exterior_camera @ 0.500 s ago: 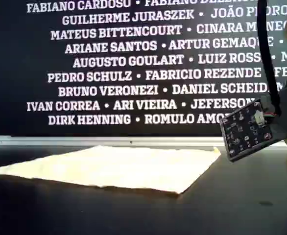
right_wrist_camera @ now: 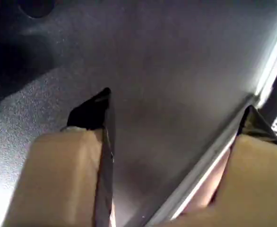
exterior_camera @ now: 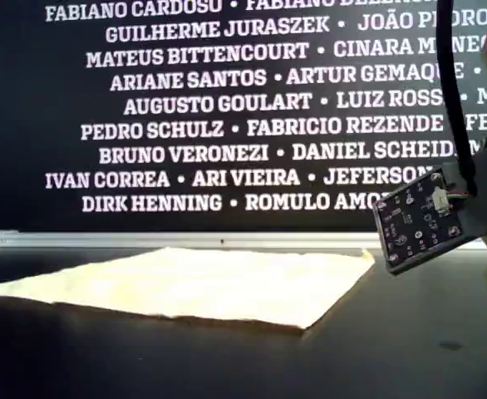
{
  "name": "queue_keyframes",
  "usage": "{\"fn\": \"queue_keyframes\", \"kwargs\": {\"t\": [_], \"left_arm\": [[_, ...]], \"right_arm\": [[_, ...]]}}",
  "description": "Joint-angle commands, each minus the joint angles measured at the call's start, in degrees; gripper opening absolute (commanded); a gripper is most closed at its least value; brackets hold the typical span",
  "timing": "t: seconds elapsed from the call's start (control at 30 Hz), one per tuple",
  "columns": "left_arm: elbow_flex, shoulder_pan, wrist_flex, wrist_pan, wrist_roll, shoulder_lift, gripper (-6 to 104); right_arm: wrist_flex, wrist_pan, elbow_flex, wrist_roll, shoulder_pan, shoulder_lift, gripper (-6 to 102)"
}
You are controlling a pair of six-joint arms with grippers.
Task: Fold a cloth
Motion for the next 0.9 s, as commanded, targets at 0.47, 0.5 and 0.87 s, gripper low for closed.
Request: {"fn": "queue_keyframes", "kwargs": {"t": [0.47, 0.5, 0.87], "left_arm": [[-0.6, -0.4, -0.5, -0.3, 0.2, 0.3, 56], [-0.6, -0.4, -0.5, -0.3, 0.2, 0.3, 56], [-0.7, -0.5, -0.5, 0.5, 0.2, 0.4, 55]], "right_arm": [[-0.4, 0.3, -0.1, 0.26, 0.0, 0.3, 100], [-0.4, 0.3, -0.1, 0.26, 0.0, 0.3, 100], [-0.4, -0.1, -0.1, 1.05, 0.4, 0.3, 100]]}}
